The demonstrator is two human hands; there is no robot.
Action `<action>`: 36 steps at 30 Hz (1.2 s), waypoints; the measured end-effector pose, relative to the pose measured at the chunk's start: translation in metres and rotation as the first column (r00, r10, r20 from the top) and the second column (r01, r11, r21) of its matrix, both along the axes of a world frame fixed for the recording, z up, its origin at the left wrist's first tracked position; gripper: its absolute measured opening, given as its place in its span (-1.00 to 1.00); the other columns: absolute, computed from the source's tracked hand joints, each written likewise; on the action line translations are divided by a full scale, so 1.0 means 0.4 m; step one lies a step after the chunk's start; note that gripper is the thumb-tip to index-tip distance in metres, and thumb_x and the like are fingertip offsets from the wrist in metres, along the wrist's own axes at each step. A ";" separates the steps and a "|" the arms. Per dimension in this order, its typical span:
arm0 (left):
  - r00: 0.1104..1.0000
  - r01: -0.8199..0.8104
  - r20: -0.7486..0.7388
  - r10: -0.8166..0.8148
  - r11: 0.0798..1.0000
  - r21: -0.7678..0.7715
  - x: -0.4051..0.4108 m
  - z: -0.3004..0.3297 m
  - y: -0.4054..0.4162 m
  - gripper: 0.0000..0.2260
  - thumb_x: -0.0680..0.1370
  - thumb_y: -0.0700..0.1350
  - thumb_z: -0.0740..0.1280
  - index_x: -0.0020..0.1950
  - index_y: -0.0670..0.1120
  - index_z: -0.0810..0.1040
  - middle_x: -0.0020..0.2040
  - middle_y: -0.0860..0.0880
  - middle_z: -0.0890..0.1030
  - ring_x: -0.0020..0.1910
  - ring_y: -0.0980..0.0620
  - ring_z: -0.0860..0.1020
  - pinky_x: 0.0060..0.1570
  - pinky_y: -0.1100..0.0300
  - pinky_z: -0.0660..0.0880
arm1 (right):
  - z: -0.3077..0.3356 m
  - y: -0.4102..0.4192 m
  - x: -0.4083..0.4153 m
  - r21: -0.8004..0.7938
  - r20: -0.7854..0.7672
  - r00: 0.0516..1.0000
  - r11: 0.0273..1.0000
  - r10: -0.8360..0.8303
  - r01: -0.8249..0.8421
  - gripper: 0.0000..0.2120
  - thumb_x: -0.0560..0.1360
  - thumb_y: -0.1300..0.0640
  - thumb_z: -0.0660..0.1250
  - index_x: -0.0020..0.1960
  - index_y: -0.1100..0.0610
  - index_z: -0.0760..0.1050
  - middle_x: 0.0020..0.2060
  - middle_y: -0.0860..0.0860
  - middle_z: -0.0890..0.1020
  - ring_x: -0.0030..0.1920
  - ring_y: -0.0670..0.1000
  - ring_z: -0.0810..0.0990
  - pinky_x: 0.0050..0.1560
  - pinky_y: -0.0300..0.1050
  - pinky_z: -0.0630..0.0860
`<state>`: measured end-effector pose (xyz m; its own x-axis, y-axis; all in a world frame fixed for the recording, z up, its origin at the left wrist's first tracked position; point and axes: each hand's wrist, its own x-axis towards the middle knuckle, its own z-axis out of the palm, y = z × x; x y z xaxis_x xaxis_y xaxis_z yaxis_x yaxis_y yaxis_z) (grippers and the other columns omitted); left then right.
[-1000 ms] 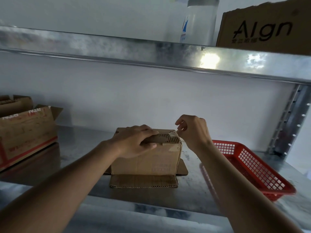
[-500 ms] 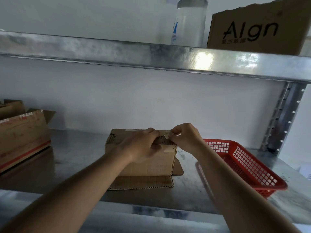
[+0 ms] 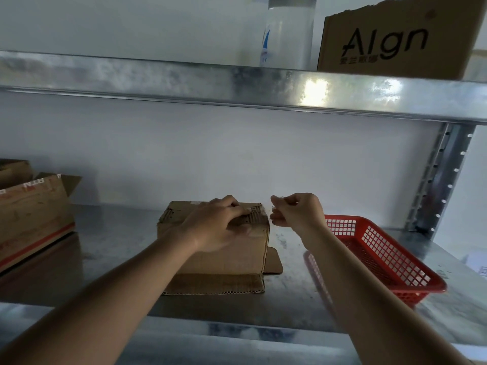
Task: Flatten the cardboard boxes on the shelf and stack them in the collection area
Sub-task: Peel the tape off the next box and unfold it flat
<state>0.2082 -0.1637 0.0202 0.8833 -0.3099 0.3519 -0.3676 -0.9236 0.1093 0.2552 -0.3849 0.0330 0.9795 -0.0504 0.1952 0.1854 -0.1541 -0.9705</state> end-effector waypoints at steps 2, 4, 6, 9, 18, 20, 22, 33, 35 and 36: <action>1.000 0.006 -0.007 -0.006 1.000 -0.018 0.001 0.002 0.003 -0.46 0.62 0.35 0.17 0.55 0.17 0.41 0.40 0.17 0.40 0.31 0.07 0.43 0.26 -0.03 0.47 | 0.002 0.001 -0.002 -0.025 0.015 1.000 1.000 0.005 -0.005 -0.74 0.48 0.09 0.58 -0.11 0.29 0.64 -0.23 0.07 0.75 -0.28 0.05 0.77 -0.09 0.06 0.73; 1.000 0.011 -0.008 -0.011 1.000 -0.021 0.002 0.002 -0.001 -0.47 0.62 0.34 0.19 0.54 0.18 0.41 0.40 0.17 0.40 0.30 0.08 0.43 0.27 -0.02 0.46 | 0.004 0.008 -0.006 -0.064 0.056 0.998 0.998 -0.006 0.009 -0.71 0.45 0.10 0.61 -0.12 0.25 0.55 -0.15 0.08 0.73 -0.28 0.02 0.76 -0.08 0.11 0.73; 1.000 0.014 -0.005 -0.015 1.000 -0.021 0.002 0.000 -0.005 -0.48 0.61 0.33 0.20 0.54 0.19 0.41 0.39 0.18 0.40 0.30 0.08 0.43 0.26 0.01 0.45 | 0.005 0.013 -0.013 -0.125 0.111 0.994 0.992 -0.003 0.017 -0.69 0.43 0.14 0.63 -0.10 0.18 0.49 -0.17 0.09 0.72 -0.29 0.00 0.76 -0.11 0.09 0.73; 1.000 0.006 -0.005 -0.006 0.999 -0.034 -0.002 -0.004 -0.004 -0.43 0.58 0.39 0.15 0.53 0.19 0.43 0.39 0.20 0.40 0.29 0.09 0.43 0.24 0.02 0.46 | 0.002 0.022 -0.014 -0.262 0.218 0.975 0.965 0.043 0.016 -0.77 0.43 0.22 0.61 -0.09 0.09 0.56 -0.31 0.02 0.73 -0.35 -0.09 0.71 -0.34 -0.21 0.58; 0.999 -0.019 0.035 0.020 0.999 -0.029 0.004 -0.019 0.000 -0.48 0.58 0.38 0.10 0.49 0.26 0.44 0.36 0.23 0.42 0.27 0.11 0.45 0.09 0.09 0.41 | -0.001 0.027 -0.025 -0.577 0.212 0.959 0.816 0.190 -0.034 -0.80 0.63 -0.01 0.38 -0.09 -0.04 0.75 -0.30 -0.18 0.66 -0.21 -0.03 0.57 -0.31 -0.34 0.40; 0.999 -0.011 0.042 0.011 1.000 -0.017 0.010 -0.017 -0.006 -0.52 0.59 0.37 0.11 0.45 0.27 0.46 0.32 0.24 0.44 0.20 0.10 0.49 0.05 0.09 0.43 | 0.003 0.031 -0.019 -0.628 0.220 0.959 0.778 0.180 -0.002 -0.83 0.63 0.08 0.38 0.03 0.04 0.76 -0.18 -0.08 0.71 -0.18 -0.02 0.60 -0.31 -0.31 0.43; 0.999 0.000 0.041 0.001 1.000 -0.018 0.015 -0.017 -0.008 -0.50 0.57 0.39 0.10 0.43 0.27 0.48 0.30 0.25 0.45 0.15 0.10 0.52 0.03 0.08 0.46 | 0.011 0.034 -0.019 -0.632 0.267 0.955 0.771 0.129 0.073 -0.85 0.60 0.16 0.41 0.07 0.10 0.76 -0.08 0.03 0.74 -0.11 0.03 0.66 -0.23 -0.24 0.53; 0.999 -0.012 0.037 0.014 0.999 -0.048 0.027 -0.023 0.009 -0.44 0.55 0.45 0.07 0.49 0.29 0.43 0.39 0.32 0.38 0.27 0.18 0.44 0.01 0.12 0.40 | -0.015 -0.016 -0.022 -0.201 0.198 0.968 0.961 -0.151 0.191 -0.83 0.35 0.15 0.66 -0.13 -0.02 0.73 -0.24 -0.17 0.73 -0.20 -0.19 0.69 -0.24 -0.32 0.52; 0.999 -0.009 0.039 0.011 0.999 -0.045 0.032 -0.020 -0.007 -0.46 0.56 0.43 0.09 0.49 0.28 0.43 0.39 0.31 0.38 0.27 0.17 0.45 0.01 0.12 0.38 | -0.019 -0.013 -0.029 -0.213 0.217 0.966 0.959 -0.141 0.188 -0.82 0.34 0.15 0.66 -0.11 -0.02 0.73 -0.25 -0.17 0.73 -0.19 -0.21 0.68 -0.28 -0.40 0.48; 0.999 -0.002 0.036 0.004 0.999 -0.044 0.033 -0.019 -0.017 -0.47 0.57 0.42 0.11 0.49 0.27 0.43 0.40 0.30 0.39 0.28 0.15 0.45 0.02 0.11 0.39 | -0.022 -0.010 -0.032 -0.223 0.221 0.965 0.956 -0.142 0.192 -0.84 0.35 0.15 0.65 -0.13 -0.03 0.73 -0.26 -0.17 0.72 -0.19 -0.21 0.68 -0.30 -0.42 0.46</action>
